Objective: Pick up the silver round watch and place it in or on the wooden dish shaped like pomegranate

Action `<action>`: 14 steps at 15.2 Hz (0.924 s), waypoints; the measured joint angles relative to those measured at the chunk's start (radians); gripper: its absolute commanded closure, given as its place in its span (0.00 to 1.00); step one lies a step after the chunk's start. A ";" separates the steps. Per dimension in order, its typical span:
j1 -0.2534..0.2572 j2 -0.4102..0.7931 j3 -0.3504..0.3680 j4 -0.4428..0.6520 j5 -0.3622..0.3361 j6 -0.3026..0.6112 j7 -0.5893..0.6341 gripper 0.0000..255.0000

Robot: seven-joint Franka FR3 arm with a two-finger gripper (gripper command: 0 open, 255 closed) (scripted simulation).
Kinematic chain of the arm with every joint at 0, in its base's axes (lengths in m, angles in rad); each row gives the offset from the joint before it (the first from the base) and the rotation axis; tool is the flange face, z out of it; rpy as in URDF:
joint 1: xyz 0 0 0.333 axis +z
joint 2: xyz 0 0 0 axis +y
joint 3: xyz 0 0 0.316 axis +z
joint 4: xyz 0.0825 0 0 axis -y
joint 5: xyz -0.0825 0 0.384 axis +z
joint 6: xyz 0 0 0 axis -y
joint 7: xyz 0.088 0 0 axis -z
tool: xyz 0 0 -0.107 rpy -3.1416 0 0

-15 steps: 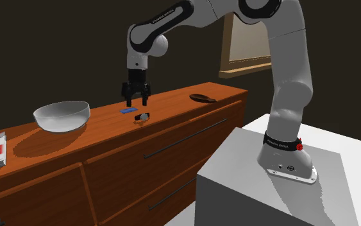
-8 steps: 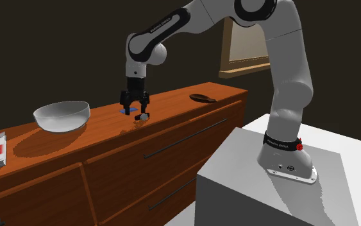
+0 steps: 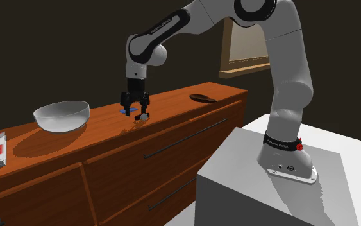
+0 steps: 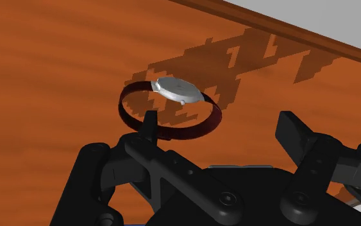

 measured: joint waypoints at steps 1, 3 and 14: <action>0.000 0.000 0.000 0.000 0.000 0.000 0.000 1.00; 0.000 0.000 0.000 0.000 0.000 0.000 0.000 1.00; -0.002 -0.019 0.000 0.016 -0.001 -0.034 0.007 1.00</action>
